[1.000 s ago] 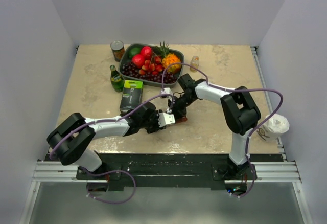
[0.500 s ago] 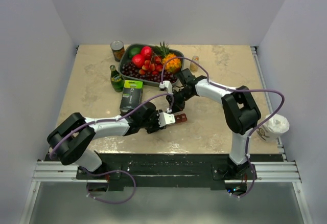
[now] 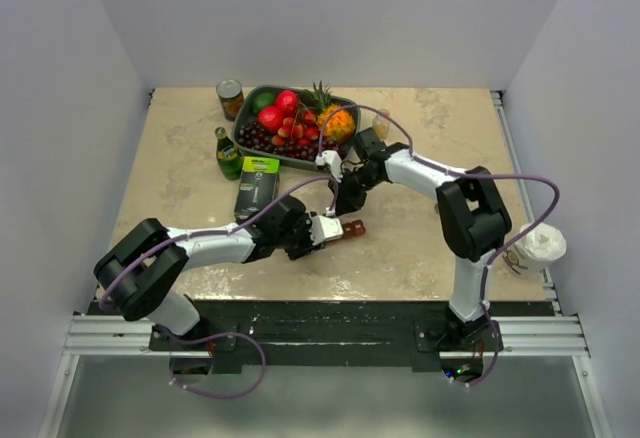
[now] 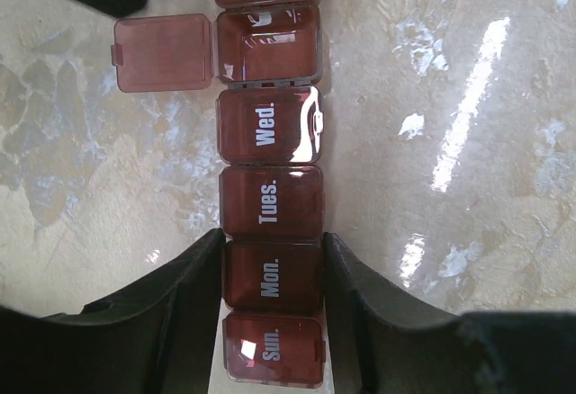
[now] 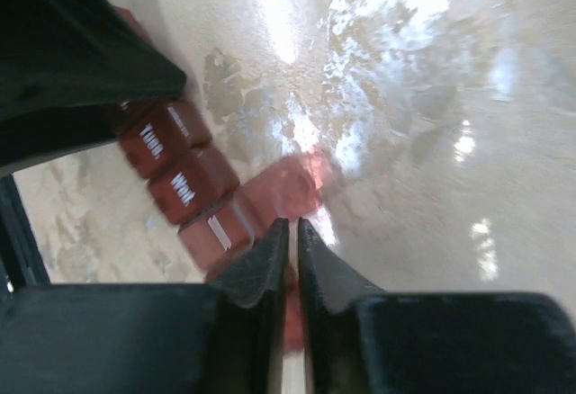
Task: Sort the pills into containers
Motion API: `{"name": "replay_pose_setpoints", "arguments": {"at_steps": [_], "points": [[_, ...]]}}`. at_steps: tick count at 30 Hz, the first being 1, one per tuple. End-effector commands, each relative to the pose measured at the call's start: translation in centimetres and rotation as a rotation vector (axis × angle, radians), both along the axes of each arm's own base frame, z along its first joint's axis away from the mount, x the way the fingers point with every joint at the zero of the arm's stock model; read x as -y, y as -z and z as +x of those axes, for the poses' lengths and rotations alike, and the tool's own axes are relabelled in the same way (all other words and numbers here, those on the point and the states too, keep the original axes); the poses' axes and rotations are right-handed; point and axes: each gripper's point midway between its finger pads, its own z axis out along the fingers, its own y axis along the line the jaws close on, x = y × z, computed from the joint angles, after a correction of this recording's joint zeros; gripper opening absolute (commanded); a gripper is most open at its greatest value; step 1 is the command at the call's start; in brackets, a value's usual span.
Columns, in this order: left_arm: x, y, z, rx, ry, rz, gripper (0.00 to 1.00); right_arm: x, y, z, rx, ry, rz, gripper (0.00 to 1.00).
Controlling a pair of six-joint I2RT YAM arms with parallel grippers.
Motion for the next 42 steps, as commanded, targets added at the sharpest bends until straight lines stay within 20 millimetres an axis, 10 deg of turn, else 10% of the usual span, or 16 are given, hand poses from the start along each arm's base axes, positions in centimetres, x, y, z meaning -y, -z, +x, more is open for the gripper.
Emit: {"name": "replay_pose_setpoints", "arguments": {"at_steps": [1,6,17,26,42], "points": [[0.4,-1.0,1.5,-0.025,-0.092,-0.044,0.00,1.6,-9.1,2.9,0.179,0.017,0.119,0.18],[0.7,-1.2,2.1,-0.085,-0.174,-0.073,0.06,4.4,-12.3,4.0,0.293,0.073,0.109,0.34],[1.2,-8.1,3.9,-0.028,-0.264,-0.275,0.71,16.0,-17.0,5.1,0.525,0.453,0.014,0.93],[0.1,-13.9,3.5,0.105,-0.251,-0.407,0.80,25.2,-16.9,4.7,0.514,0.769,-0.093,0.99],[-2.5,-19.2,2.8,0.283,-0.268,-0.484,0.90,29.4,-10.1,3.5,0.360,0.862,-0.315,0.99]]}}
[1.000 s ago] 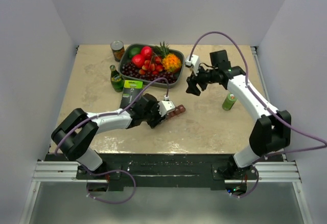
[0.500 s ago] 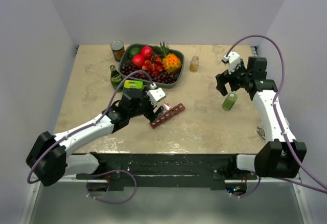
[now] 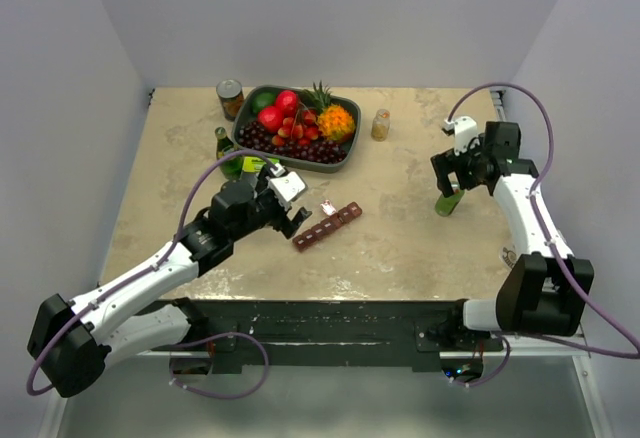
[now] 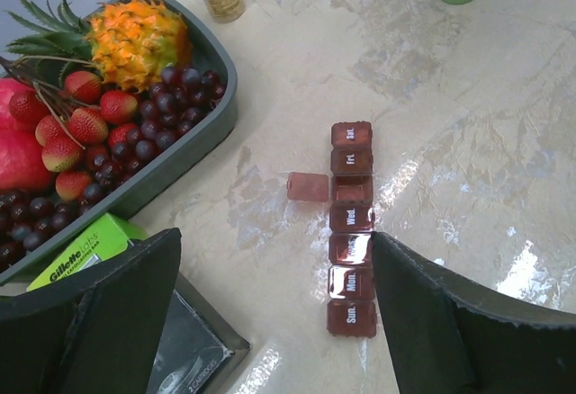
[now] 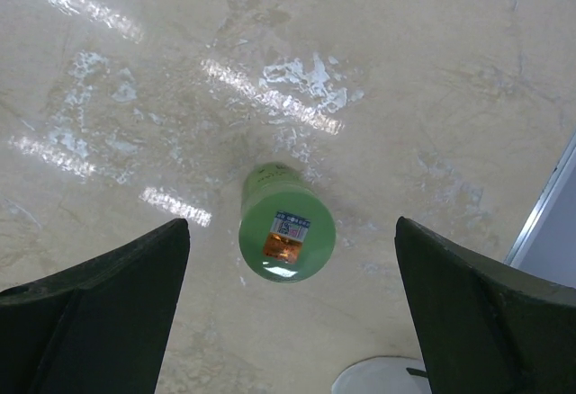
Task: Sort the pills into containers
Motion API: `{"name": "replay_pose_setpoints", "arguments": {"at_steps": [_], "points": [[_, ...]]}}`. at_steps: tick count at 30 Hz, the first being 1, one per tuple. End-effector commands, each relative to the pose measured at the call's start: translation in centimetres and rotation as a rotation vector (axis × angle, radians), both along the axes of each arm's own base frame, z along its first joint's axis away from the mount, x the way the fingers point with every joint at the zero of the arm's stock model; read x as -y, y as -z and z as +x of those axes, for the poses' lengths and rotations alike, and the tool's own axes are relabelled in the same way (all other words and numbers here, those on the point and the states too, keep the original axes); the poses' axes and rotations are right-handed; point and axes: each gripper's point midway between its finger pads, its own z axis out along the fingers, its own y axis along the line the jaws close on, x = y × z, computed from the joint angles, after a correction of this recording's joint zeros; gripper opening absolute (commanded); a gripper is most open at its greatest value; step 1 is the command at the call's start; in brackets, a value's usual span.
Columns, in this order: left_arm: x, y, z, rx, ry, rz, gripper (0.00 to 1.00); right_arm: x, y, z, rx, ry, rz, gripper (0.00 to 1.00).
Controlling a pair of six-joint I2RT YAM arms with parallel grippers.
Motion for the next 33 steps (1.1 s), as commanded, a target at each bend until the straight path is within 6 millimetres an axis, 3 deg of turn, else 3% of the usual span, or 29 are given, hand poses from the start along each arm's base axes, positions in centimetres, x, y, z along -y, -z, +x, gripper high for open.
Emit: {"name": "replay_pose_setpoints", "arguments": {"at_steps": [1,5,8,12,14,16,18,23,26,33], "points": [[-0.1,-1.0,0.3,0.042,-0.005,-0.010,0.90,0.8,2.1,-0.3,-0.074,0.021,-0.036,0.99],[-0.1,-1.0,0.3,0.040,0.002,-0.007,0.91,1.5,3.7,0.1,-0.108,0.038,-0.056,0.98],[0.0,-0.9,0.2,0.037,0.006,-0.008,0.91,1.5,4.4,0.4,-0.129,0.043,-0.056,0.92],[0.0,-0.8,0.3,0.037,0.005,-0.003,0.91,0.4,5.6,0.0,-0.181,-0.004,-0.011,0.69],[0.0,-0.8,0.3,0.037,0.005,-0.004,0.92,-0.5,5.8,-0.6,-0.206,-0.044,0.010,0.44],[0.0,-0.9,0.3,0.039,0.007,-0.006,0.92,-2.0,5.8,-1.2,-0.220,-0.120,0.041,0.27],[0.1,-0.8,0.1,0.038,0.018,-0.003,0.92,-4.0,5.7,-2.1,-0.237,-0.202,0.058,0.21],[0.8,-0.9,-0.7,0.058,0.093,-0.003,0.92,-12.4,4.9,-5.8,-0.226,-0.590,0.054,0.20],[1.5,-1.1,-1.7,0.077,0.162,-0.023,0.92,-16.3,5.3,-7.5,-0.219,-0.749,0.018,0.22],[2.2,-0.7,-2.7,0.083,0.237,-0.039,0.92,-20.7,6.1,-8.9,-0.262,-0.905,-0.017,0.31]]}}
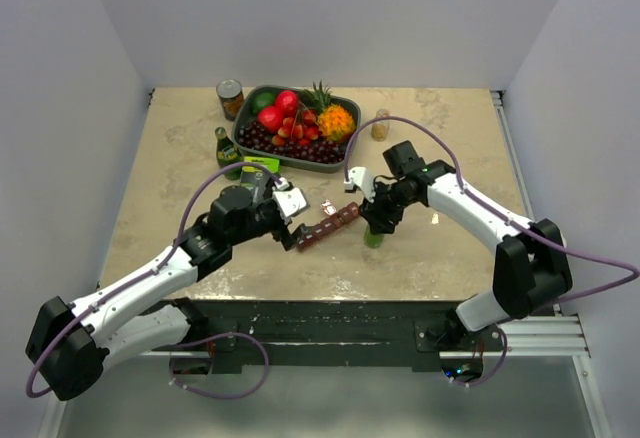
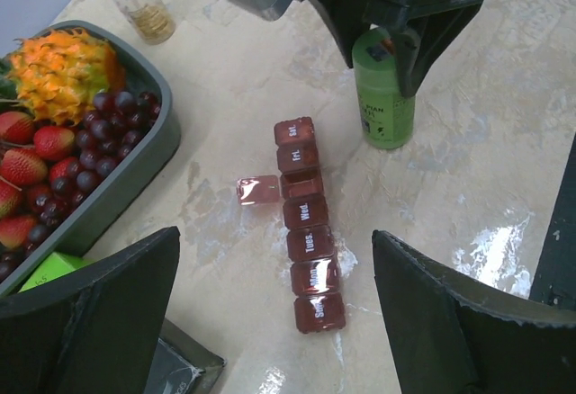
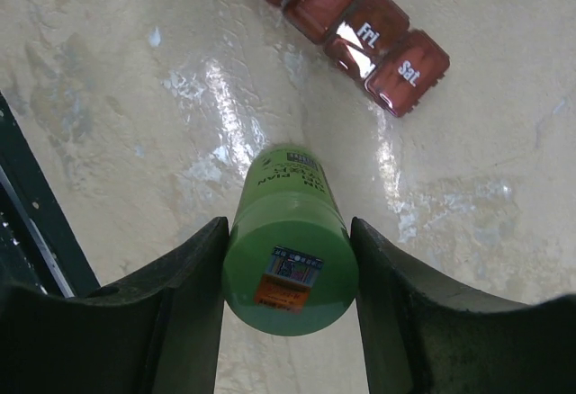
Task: Sort the pills into containers
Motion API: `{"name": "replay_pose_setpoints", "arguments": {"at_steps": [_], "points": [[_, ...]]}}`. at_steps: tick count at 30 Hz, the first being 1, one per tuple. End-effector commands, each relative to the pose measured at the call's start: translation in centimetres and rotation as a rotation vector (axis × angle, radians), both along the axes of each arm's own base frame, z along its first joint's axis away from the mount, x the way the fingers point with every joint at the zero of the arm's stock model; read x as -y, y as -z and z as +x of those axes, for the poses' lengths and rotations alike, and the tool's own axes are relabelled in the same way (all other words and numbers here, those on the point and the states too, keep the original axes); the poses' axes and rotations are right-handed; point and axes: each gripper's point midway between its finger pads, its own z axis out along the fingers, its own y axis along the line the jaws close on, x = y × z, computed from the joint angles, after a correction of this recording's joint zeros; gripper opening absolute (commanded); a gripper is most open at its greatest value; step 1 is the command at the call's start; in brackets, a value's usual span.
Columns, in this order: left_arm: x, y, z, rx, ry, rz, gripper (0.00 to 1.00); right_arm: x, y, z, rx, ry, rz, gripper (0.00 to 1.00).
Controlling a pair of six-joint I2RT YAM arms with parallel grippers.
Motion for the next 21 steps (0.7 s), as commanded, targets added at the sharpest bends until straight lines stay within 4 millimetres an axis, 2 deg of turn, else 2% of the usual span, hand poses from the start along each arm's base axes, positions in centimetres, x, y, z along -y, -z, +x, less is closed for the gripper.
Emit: {"name": "replay_pose_setpoints", "arguments": {"at_steps": [1,3,4,8,12,13,16,18,19,21], "points": [[0.9,-1.7,-0.4,0.065,0.067,-0.052,0.92,-1.9,-0.3,-0.4,0.000,-0.094,-0.003,0.37],[1.0,-1.7,-0.4,0.061,0.069,-0.054,0.92,-2.5,-0.5,-1.1,0.000,-0.127,0.003,0.48],[1.0,-1.6,-0.4,0.057,0.068,-0.055,0.92,-2.6,-0.7,-1.3,0.002,-0.138,0.008,0.63],[1.1,-1.8,-0.3,0.041,0.052,-0.081,0.93,-2.5,-2.4,-1.9,0.046,-0.151,0.042,0.89],[1.1,-2.0,0.3,0.019,0.007,-0.121,0.95,-1.7,-4.4,-1.6,0.133,-0.128,0.046,0.98],[1.1,-2.0,0.4,0.010,0.000,-0.125,0.99,-1.5,-5.3,-1.6,0.163,-0.133,0.057,0.99],[1.3,-1.6,0.7,-0.043,-0.025,-0.136,0.99,0.0,-7.4,-0.5,0.216,-0.110,0.088,0.99],[1.8,-1.3,0.6,-0.084,-0.012,-0.128,0.99,0.3,-9.4,-0.5,0.238,-0.120,0.153,0.99],[1.9,-1.4,0.7,-0.092,-0.012,-0.131,0.99,1.5,-10.2,0.3,0.264,-0.098,0.171,0.99],[2.4,-1.3,0.5,-0.135,-0.001,-0.137,0.99,1.5,-11.8,0.4,0.298,-0.110,0.238,0.99]]}}
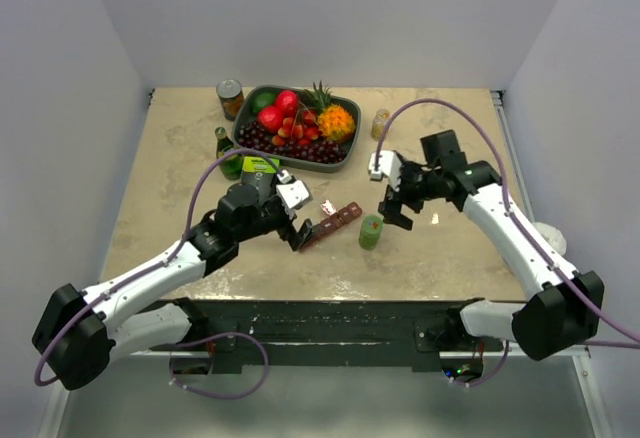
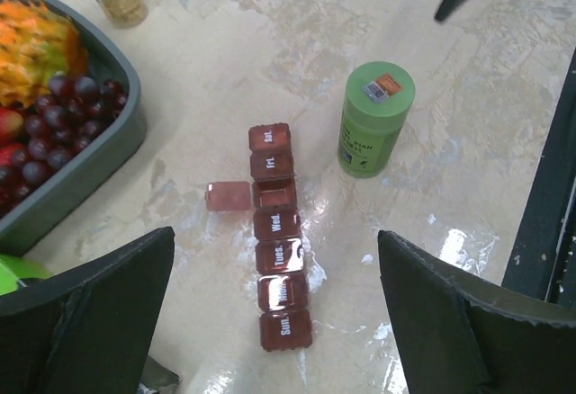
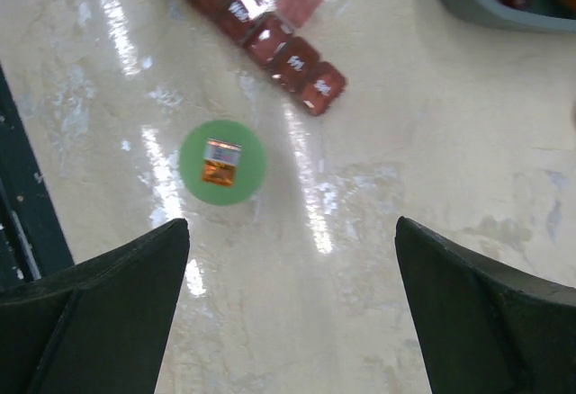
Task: Sort the pills into containers
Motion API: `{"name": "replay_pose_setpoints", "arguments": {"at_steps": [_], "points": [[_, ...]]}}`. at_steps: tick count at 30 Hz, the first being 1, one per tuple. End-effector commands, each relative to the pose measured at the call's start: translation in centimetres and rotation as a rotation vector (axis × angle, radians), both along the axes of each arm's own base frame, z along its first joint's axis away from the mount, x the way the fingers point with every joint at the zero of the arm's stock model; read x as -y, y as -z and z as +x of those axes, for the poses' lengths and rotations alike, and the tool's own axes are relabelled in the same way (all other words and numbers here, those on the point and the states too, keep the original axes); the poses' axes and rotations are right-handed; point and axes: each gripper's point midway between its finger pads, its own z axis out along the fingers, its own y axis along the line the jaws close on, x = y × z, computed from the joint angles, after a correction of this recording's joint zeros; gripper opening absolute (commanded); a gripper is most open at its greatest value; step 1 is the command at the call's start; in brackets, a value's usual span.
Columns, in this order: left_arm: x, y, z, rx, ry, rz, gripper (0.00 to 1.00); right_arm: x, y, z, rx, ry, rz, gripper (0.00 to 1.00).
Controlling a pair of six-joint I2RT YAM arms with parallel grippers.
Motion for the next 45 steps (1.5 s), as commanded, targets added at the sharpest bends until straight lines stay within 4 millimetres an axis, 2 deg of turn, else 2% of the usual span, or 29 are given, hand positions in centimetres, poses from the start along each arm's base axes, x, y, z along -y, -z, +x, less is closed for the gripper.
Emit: {"name": "replay_pose_setpoints", "arguments": {"at_steps": [1,3,5,7,10,11,13,16,17,21,22,23,24,25,26,28,34,39,45], "points": [[1.3,-2.0,0.3,-0.049,0.013,-0.066,0.99,0.6,-4.4,0.9,0.098,-0.033,0.145,0.99],[1.9,-2.6,0.0,-0.059,0.045,-0.079,0.99,0.0,-5.3,1.5,0.160,-0.027,0.217,0.99],[2.5,-3.4,-0.5,-0.044,0.097,-0.087,0.99,-0.6,-4.8,2.2,0.161,0.018,0.290,0.99],[2.8,-3.9,-0.8,0.002,0.149,-0.067,0.98,-1.2,-3.2,1.5,0.108,-0.006,0.339,0.99],[3.8,-4.7,-2.2,0.117,0.286,-0.037,0.96,-1.8,-2.5,0.0,0.130,-0.140,0.382,0.99],[4.4,-4.8,-3.2,0.144,0.355,-0.034,0.96,-1.8,-2.4,-0.4,0.119,-0.154,0.383,0.99],[5.0,-5.0,-3.6,0.222,0.422,-0.014,0.96,-1.6,-2.3,-0.4,0.120,-0.153,0.387,0.99],[6.5,-4.6,-3.4,0.260,0.507,0.024,0.94,-1.2,-1.6,-0.5,0.127,-0.156,0.361,0.99],[7.5,-4.5,-2.7,0.261,0.527,0.043,0.93,-1.0,-1.6,-0.3,0.133,-0.146,0.353,0.99],[9.9,-2.2,-1.7,0.240,0.596,0.160,0.92,-0.3,-1.5,0.6,0.156,-0.092,0.322,0.99],[10.9,-2.6,-1.6,0.280,0.628,0.175,0.91,-0.1,-1.6,0.9,0.152,-0.068,0.321,0.99],[11.4,-0.7,-1.1,0.247,0.632,0.217,0.91,0.3,-1.7,1.4,0.165,-0.043,0.306,0.99],[11.8,-0.2,-0.9,0.245,0.643,0.233,0.91,0.4,-1.7,1.5,0.161,-0.034,0.304,0.99],[12.6,-0.5,-0.7,0.273,0.660,0.245,0.91,0.7,-2.0,1.8,0.162,-0.013,0.302,0.99],[13.0,1.4,-0.5,0.242,0.674,0.281,0.91,0.8,-2.0,1.8,0.153,-0.005,0.300,0.99],[13.9,2.6,-0.2,0.242,0.703,0.312,0.91,1.4,-2.4,2.2,0.155,0.020,0.300,0.99],[15.7,4.2,-0.3,0.221,0.750,0.328,0.90,2.4,-2.2,3.1,0.160,0.077,0.287,0.99],[16.2,5.8,-0.2,0.198,0.759,0.348,0.87,2.5,-2.2,3.2,0.154,0.086,0.293,0.99],[16.7,6.2,0.0,0.177,0.756,0.335,0.74,2.5,-2.0,3.2,0.142,0.088,0.296,0.99]]}}
